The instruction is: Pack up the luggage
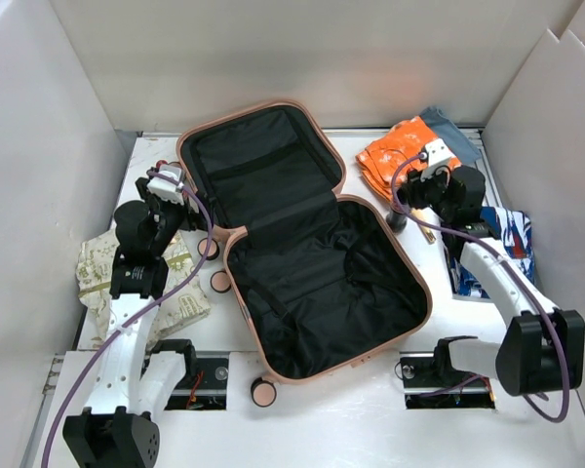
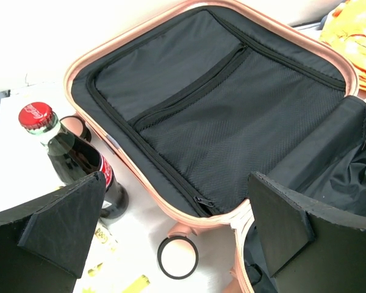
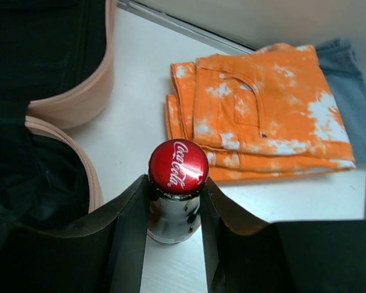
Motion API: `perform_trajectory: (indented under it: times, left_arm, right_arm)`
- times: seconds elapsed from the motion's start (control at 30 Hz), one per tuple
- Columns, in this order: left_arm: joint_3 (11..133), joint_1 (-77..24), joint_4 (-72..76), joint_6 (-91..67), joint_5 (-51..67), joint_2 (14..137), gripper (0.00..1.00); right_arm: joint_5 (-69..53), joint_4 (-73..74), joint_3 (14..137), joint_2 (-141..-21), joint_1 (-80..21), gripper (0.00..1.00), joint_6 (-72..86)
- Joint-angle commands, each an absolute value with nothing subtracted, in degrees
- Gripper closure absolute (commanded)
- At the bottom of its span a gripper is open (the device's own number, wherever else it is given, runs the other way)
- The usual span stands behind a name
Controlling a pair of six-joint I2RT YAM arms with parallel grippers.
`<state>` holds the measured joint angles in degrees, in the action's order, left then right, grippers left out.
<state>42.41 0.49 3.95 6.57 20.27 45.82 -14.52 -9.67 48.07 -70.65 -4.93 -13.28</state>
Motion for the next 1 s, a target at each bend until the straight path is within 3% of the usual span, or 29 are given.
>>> perform_trajectory:
  times: [0.0,0.33,0.47,0.57,0.7,0.97]
  left_arm:
    - [41.75,0.62,5.80,6.42,20.04,44.91,0.00]
    - [41.22,0.62,6.33,5.89,13.45,44.91,0.00]
    - [41.22,0.62,6.94,5.36,12.22,44.91,0.00]
    - [41.22,0.62,7.47,4.66,10.90,45.53,0.00]
    - [41.75,0.62,7.99,4.04,9.23,46.14,0.00]
    - [41.75,0.62,8.00,2.99,7.21,47.72,0.00]
  right_arm:
    - [-8.09,-13.55,55.97,-64.17,-6.14,1.00,-17.48]
    - [-2.82,-2.20,67.84,-55.90,-18.63,1.00,-22.24]
    - [0.52,-2.28,68.47,-55.28,-32.12,1.00,-17.68]
    - [5.08,-7.79,64.26,-56.60,-37.78,1.00,-9.34]
    - [4.31,-26.23,58.10,-62.21,-44.54,1.00,4.46]
    - [9.39,-40.68,51.44,-72.59,-47.81,1.00,28.79]
